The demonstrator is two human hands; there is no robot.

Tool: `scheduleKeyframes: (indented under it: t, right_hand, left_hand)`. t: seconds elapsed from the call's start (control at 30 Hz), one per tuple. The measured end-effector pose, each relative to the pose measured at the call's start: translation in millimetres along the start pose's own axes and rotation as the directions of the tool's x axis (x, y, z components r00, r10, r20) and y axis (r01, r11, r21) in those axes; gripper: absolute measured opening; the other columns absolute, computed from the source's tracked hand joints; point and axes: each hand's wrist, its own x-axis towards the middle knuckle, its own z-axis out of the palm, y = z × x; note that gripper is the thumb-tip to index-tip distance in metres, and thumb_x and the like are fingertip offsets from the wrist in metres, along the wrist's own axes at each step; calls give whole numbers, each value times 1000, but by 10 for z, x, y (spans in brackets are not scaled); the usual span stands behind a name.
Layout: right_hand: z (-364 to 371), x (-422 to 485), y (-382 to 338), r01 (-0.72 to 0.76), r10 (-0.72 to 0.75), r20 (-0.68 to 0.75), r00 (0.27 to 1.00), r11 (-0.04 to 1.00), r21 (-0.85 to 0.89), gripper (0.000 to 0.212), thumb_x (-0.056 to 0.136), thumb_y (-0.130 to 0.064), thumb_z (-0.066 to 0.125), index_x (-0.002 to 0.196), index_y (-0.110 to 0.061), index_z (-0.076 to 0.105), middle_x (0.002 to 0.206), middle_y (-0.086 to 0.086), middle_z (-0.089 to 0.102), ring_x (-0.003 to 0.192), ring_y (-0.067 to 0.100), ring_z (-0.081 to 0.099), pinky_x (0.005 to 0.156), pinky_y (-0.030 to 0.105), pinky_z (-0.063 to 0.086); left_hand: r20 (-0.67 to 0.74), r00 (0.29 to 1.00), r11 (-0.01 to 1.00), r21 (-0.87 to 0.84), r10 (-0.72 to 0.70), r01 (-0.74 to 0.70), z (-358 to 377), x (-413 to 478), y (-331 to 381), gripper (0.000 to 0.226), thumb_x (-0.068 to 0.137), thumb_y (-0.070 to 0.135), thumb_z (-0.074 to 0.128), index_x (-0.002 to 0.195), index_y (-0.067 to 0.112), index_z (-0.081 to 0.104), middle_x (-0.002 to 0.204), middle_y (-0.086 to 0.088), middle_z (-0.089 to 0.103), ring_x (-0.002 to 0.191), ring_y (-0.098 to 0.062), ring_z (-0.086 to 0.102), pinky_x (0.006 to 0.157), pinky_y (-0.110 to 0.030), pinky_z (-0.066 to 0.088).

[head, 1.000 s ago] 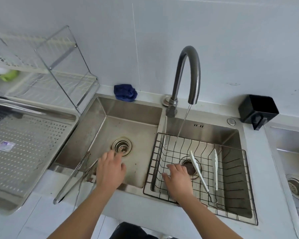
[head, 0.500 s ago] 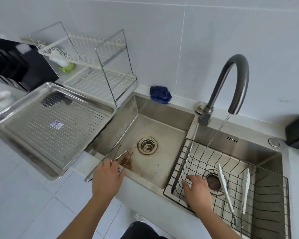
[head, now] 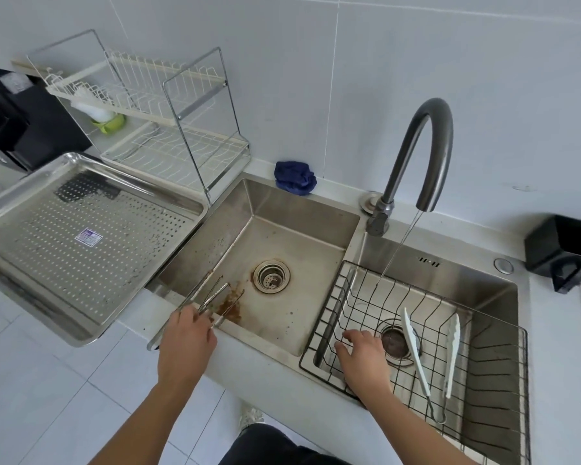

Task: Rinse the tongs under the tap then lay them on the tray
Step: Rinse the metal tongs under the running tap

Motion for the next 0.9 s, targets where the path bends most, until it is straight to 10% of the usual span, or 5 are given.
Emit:
scheduleKeyframes:
  t: [0.27,0.5,0.7,0.9]
  right_hand:
    - [27,9,31,-13,13,0,1000,1000,17,38,102,-37,59,135,-20,63,131,-2,63,128,21,46,96,33,46]
    - [-74,-5,-27,-63,64,-2,998,985,161,32,100,-29,63,130,-18,66,126,-3,65,127,19,50,99,32,44]
    - [-637,68,-538,-184,83,165,983,506,842,19,102,-31,62,117,-21,69,99,5,79,75,14,71,66,33,61]
    - [-822,147,-722,-141,105,105,989,439,888,14,102,-10,60,115,-5,62,84,14,77,68,24,69,57,34,59]
  left_hand:
    - [-149,986,991,-98,71,-86,-50,-1,25,19,66,1,89,75,2,72,86,-15,59,77,-28,57,59,-38,55]
    - [68,997,819,-570,-34,67,-157,198,643,18,83,11,79,77,24,67,107,5,49,93,-4,56,80,-23,51]
    - [32,993,764,-642,118,-70,-96,255,1254,19,78,12,81,76,23,66,111,9,51,97,7,52,78,-11,42]
    - [-131,899,754,-503,418,-423,6,184,1640,27,68,12,90,86,20,71,111,-2,55,94,-12,58,73,-12,42]
